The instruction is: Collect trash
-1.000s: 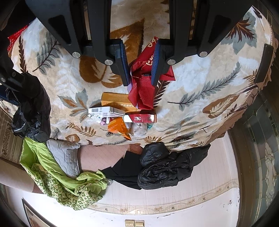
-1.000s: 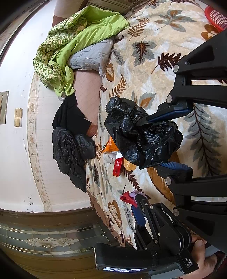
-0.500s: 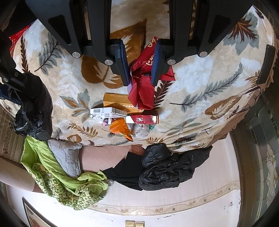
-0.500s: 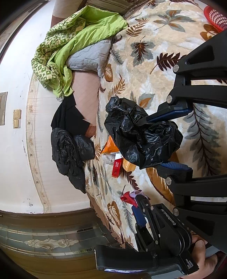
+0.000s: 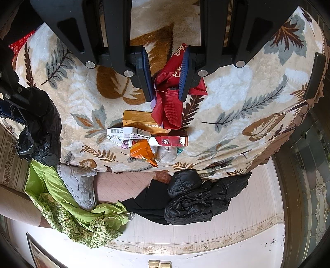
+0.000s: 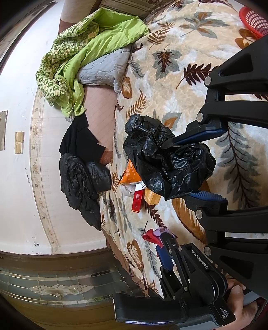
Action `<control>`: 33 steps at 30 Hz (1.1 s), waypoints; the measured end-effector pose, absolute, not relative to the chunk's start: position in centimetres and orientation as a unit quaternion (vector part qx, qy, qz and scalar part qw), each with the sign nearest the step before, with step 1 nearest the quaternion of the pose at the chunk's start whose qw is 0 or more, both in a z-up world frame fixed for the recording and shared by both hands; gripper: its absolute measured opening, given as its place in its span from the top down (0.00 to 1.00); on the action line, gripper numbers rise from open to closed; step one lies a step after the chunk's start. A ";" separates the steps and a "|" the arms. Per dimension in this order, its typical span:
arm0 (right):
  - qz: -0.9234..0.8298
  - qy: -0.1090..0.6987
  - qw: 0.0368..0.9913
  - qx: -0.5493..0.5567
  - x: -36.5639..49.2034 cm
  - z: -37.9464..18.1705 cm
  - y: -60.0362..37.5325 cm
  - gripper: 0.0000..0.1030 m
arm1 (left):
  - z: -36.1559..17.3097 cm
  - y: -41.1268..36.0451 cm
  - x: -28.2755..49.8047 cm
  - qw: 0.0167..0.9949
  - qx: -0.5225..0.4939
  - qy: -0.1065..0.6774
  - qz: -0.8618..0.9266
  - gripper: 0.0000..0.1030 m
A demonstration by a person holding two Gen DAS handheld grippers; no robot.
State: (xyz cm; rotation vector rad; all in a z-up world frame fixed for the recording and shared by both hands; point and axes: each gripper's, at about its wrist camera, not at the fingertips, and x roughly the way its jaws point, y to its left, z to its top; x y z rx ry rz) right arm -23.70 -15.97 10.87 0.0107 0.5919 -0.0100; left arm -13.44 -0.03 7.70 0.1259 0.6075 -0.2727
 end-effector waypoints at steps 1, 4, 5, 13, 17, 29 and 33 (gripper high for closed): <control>-0.005 0.292 0.956 0.006 -23.7 10.9 -16.0 0.56 | 7.7 0.0 -13.4 0.943 0.062 0.298 -0.134 0.77; -0.007 0.293 0.956 0.006 -23.7 10.8 -16.1 0.56 | 7.6 -0.1 -13.5 0.943 0.062 0.298 -0.134 0.77; -0.007 0.293 0.956 0.007 -23.7 10.8 -16.2 0.56 | 7.7 0.0 -13.4 0.943 0.062 0.298 -0.134 0.77; -0.007 0.293 0.956 0.007 -23.7 10.8 -16.2 0.56 | 7.7 0.0 -13.4 0.943 0.062 0.298 -0.134 0.77; -0.007 0.293 0.956 0.007 -23.7 10.8 -16.2 0.56 | 7.7 0.0 -13.4 0.943 0.061 0.298 -0.134 0.77; -0.016 0.289 0.957 0.032 -24.0 11.1 -17.3 0.56 | 8.0 -0.9 -14.5 0.940 0.048 0.293 -0.166 0.77; -0.024 0.283 0.957 0.058 -25.1 12.2 -18.8 0.56 | 8.9 -1.1 -14.8 0.932 0.034 0.295 -0.207 0.77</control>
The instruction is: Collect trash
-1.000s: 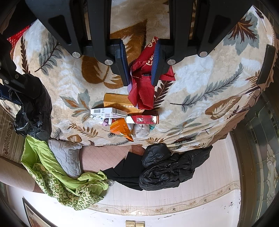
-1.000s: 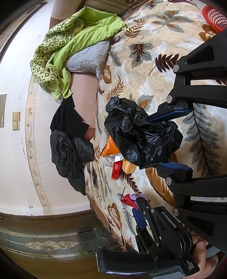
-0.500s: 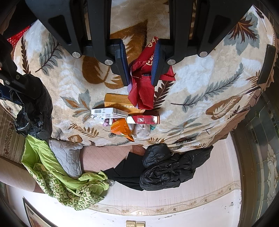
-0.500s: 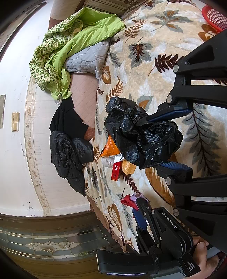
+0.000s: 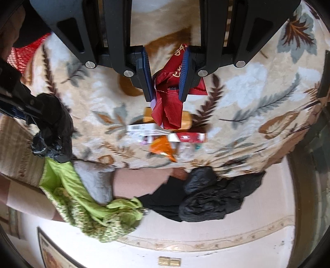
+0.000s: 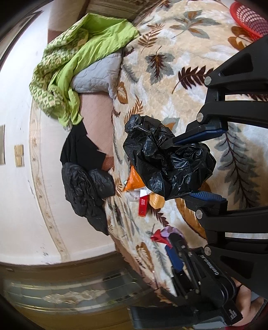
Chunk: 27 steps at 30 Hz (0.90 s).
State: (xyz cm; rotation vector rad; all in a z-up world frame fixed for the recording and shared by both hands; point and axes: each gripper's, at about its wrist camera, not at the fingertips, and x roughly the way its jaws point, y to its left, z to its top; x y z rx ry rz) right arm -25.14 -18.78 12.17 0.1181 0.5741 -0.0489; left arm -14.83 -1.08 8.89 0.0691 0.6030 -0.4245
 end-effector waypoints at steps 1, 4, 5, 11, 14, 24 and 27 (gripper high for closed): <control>-0.025 0.282 0.957 0.062 -25.5 12.4 -19.0 0.56 | 9.1 -1.4 -15.1 0.930 0.032 0.294 -0.217 0.77; -0.037 0.278 0.957 0.073 -28.0 13.5 -21.0 0.56 | 10.1 -2.8 -16.3 0.919 0.027 0.293 -0.264 0.77; -0.042 0.278 0.957 0.076 -28.7 13.6 -21.6 0.56 | 10.4 -3.2 -16.6 0.915 0.026 0.293 -0.276 0.77; -0.101 0.281 0.947 0.121 -35.9 14.5 -28.3 0.56 | 12.3 -8.5 -19.9 0.868 0.031 0.304 -0.392 0.77; -0.146 0.282 0.936 0.151 -39.7 14.5 -32.1 0.56 | 13.1 -12.0 -21.5 0.842 0.036 0.316 -0.436 0.77; -0.229 0.305 0.895 0.233 -49.1 11.6 -40.2 0.56 | 13.0 -25.5 -28.7 0.729 0.075 0.369 -0.572 0.76; -0.231 0.310 0.889 0.243 -49.9 10.8 -41.0 0.52 | 12.3 -28.5 -30.1 0.699 0.075 0.392 -0.594 0.74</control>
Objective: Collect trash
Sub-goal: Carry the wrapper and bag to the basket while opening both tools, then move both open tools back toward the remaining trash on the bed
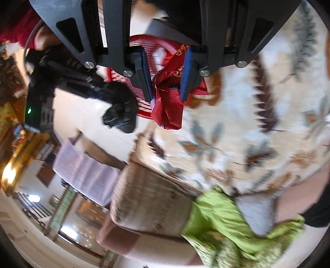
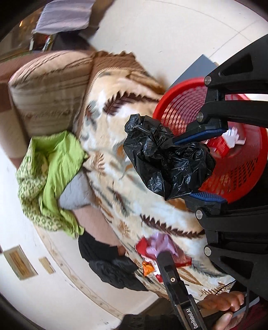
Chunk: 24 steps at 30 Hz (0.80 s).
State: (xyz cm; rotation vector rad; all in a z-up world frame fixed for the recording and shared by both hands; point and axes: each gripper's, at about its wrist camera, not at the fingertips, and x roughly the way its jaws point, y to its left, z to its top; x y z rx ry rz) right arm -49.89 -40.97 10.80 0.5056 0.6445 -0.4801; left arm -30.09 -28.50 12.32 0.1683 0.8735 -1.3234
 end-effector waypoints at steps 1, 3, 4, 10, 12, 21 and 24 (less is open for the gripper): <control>-0.226 0.316 0.888 0.248 -50.0 10.5 -41.3 0.51 | 12.0 -29.4 -30.4 0.690 0.074 0.402 -0.597 0.70; -0.230 0.322 0.882 0.255 -50.5 9.9 -41.8 0.42 | 11.4 -30.7 -30.6 0.680 0.067 0.417 -0.600 0.52; -0.236 0.322 0.881 0.255 -50.8 9.9 -41.9 0.40 | 11.3 -30.8 -30.6 0.680 0.065 0.418 -0.599 0.52; -0.252 0.314 0.884 0.237 -51.0 10.6 -42.0 0.36 | 11.5 -29.0 -29.7 0.700 0.059 0.412 -0.580 0.52; -0.248 0.308 0.889 0.231 -50.2 11.1 -41.5 0.36 | 11.8 -27.5 -28.7 0.717 0.054 0.404 -0.566 0.51; -0.194 0.316 0.911 0.182 -43.0 12.7 -36.5 0.36 | 12.2 -19.2 -23.5 0.788 0.038 0.386 -0.479 0.46; -0.154 0.332 0.916 0.163 -39.5 13.0 -33.9 0.36 | 12.2 -16.0 -21.2 0.806 0.028 0.384 -0.449 0.45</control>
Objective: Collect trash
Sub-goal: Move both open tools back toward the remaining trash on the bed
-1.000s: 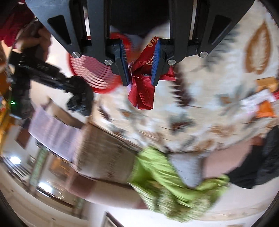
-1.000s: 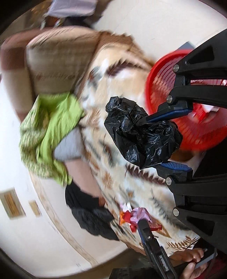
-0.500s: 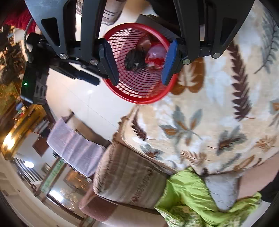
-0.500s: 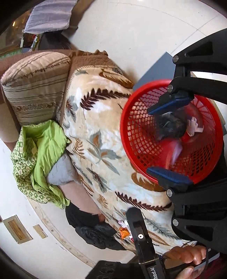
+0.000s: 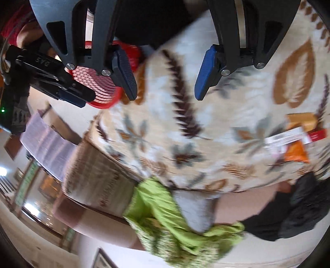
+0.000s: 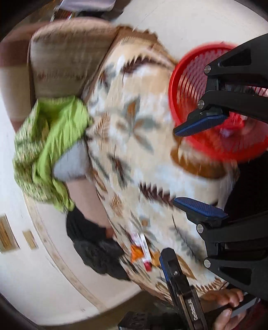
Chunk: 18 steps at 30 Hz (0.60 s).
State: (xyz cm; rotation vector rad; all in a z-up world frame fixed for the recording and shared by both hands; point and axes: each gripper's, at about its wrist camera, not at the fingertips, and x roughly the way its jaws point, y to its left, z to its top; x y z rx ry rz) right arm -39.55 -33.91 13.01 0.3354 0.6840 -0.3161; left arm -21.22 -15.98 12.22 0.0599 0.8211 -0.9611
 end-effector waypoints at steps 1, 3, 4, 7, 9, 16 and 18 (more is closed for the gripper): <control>-0.144 0.335 0.917 0.159 -38.9 13.0 -33.4 0.36 | 12.2 -15.0 -20.7 0.813 0.024 0.381 -0.439 0.45; -0.113 0.344 0.920 0.152 -36.5 13.1 -31.6 0.36 | 12.0 -12.6 -18.9 0.831 0.017 0.376 -0.411 0.45; -0.107 0.346 0.919 0.153 -35.8 13.1 -31.2 0.36 | 11.9 -11.6 -17.9 0.839 0.014 0.375 -0.394 0.45; -0.063 0.369 0.910 0.177 -32.1 12.7 -29.4 0.36 | 11.1 -8.4 -15.1 0.863 0.003 0.371 -0.342 0.45; -0.051 0.378 0.906 0.183 -30.2 12.4 -28.5 0.36 | 10.4 -6.3 -13.3 0.877 0.001 0.370 -0.307 0.45; 0.010 0.414 0.875 0.249 -20.9 9.8 -24.9 0.39 | 7.5 0.0 -7.4 0.911 -0.002 0.371 -0.181 0.45; 0.017 0.424 0.861 0.281 -17.9 8.5 -24.4 0.41 | 7.0 2.0 -5.9 0.911 -0.024 0.380 -0.156 0.45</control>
